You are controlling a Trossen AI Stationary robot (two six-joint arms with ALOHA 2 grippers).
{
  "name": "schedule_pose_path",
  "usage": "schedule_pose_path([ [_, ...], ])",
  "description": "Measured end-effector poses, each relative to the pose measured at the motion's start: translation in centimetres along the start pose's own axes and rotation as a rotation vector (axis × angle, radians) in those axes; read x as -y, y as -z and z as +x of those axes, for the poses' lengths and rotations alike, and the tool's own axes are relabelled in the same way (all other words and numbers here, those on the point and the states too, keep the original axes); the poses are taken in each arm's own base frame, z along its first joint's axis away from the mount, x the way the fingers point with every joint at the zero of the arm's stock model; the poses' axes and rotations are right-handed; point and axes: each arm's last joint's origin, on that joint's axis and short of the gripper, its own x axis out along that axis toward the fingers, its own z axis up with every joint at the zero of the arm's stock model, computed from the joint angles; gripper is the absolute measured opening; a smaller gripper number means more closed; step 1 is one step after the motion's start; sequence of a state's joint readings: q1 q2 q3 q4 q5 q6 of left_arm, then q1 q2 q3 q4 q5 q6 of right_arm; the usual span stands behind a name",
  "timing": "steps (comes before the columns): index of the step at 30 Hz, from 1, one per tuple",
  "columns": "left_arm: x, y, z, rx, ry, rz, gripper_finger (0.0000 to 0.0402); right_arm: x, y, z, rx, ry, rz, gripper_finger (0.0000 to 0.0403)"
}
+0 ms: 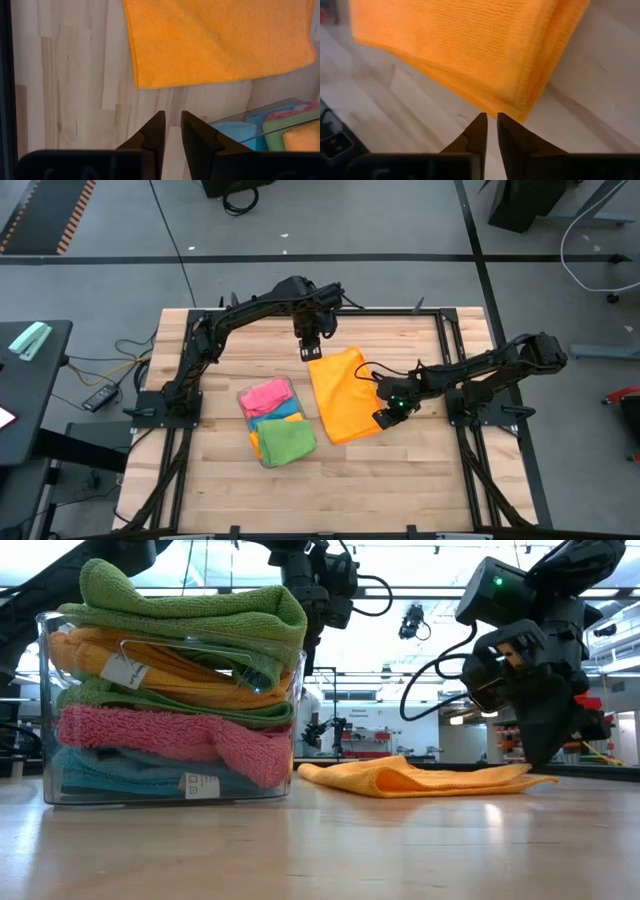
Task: Fold microfiber towels
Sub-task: Fold the yellow towel
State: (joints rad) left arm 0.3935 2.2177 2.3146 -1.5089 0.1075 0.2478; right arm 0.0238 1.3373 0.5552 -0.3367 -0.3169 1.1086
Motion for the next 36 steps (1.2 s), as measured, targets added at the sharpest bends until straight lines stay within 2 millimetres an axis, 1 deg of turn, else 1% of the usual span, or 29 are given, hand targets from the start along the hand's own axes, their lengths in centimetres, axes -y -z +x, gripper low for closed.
schedule_pose_path([
  [4, 0.0, 0.0, 0.0, 0.000, 0.000, 0.000, 0.0073, 0.4, -0.1, -0.1, -0.007, 0.032, -0.010, 0.0077],
  [11, 0.0, 0.0, 0.0, 0.000, 0.000, 0.000, 0.0067, 0.6, -0.6, -0.2, 0.018, 0.033, -0.016, 0.0155],
  [13, 0.0, 0.0, 0.0, 0.000, 0.000, 0.000, 0.0065, 0.7, -0.8, -0.3, 0.050, 0.041, -0.019, 0.0167],
  [15, 0.0, 0.0, 0.0, 0.000, 0.000, 0.000, 0.0065, 0.7, -1.0, -0.3, 0.068, 0.037, -0.021, 0.0171],
  [19, 0.0, 0.0, 0.0, 0.000, 0.000, 0.000, 0.0069, 0.5, -1.3, -0.4, 0.085, 0.013, -0.028, 0.0154],
  [32, 0.0, 0.0, 0.0, 0.000, 0.000, -0.001, 0.0063, 0.4, -1.2, -0.4, 0.085, 0.011, -0.023, 0.0046],
  [36, 0.0, 0.0, 0.0, 0.000, 0.000, -0.001, 0.0068, 0.4, -1.2, -0.4, 0.084, 0.011, -0.023, 0.0040],
])
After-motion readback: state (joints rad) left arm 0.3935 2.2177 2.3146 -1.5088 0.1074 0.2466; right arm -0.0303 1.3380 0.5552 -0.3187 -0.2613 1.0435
